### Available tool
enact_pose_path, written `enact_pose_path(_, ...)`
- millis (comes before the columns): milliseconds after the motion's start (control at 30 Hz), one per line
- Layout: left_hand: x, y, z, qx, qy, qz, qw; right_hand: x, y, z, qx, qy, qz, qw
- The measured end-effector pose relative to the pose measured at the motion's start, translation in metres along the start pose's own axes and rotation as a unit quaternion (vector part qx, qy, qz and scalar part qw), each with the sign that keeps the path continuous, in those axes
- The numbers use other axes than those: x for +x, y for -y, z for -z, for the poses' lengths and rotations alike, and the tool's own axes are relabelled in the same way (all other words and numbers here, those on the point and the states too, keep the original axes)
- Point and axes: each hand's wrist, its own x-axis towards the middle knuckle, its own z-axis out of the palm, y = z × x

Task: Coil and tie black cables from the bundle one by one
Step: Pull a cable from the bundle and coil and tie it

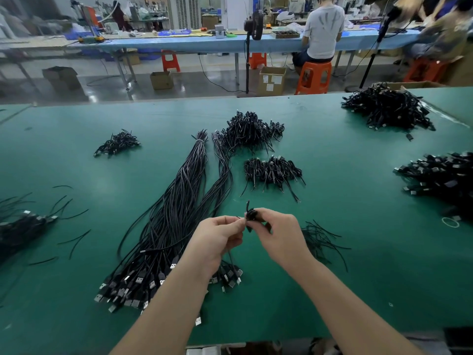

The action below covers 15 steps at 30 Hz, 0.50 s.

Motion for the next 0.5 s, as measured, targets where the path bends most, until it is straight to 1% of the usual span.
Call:
enact_pose_path(167,-0.0028,-0.0020,-0.0011,-0.019,0.017,-0.004,1.000,-0.0036,0.0046,-0.0033,-0.008,-0.023,-0.013,1.000)
enact_pose_path(367,-0.0041,-0.0011,-0.0025,0.003,0.014,-0.008,1.000,-0.0078,0.0064,-0.0061,-0.005,-0.014,-0.034,0.999)
enact_pose_path(500,-0.0067,0.0005,-0.0036,-0.008,0.009,-0.011,1.000,-0.0077,0.0061,-0.0071,-0.026,-0.027,-0.054,0.998)
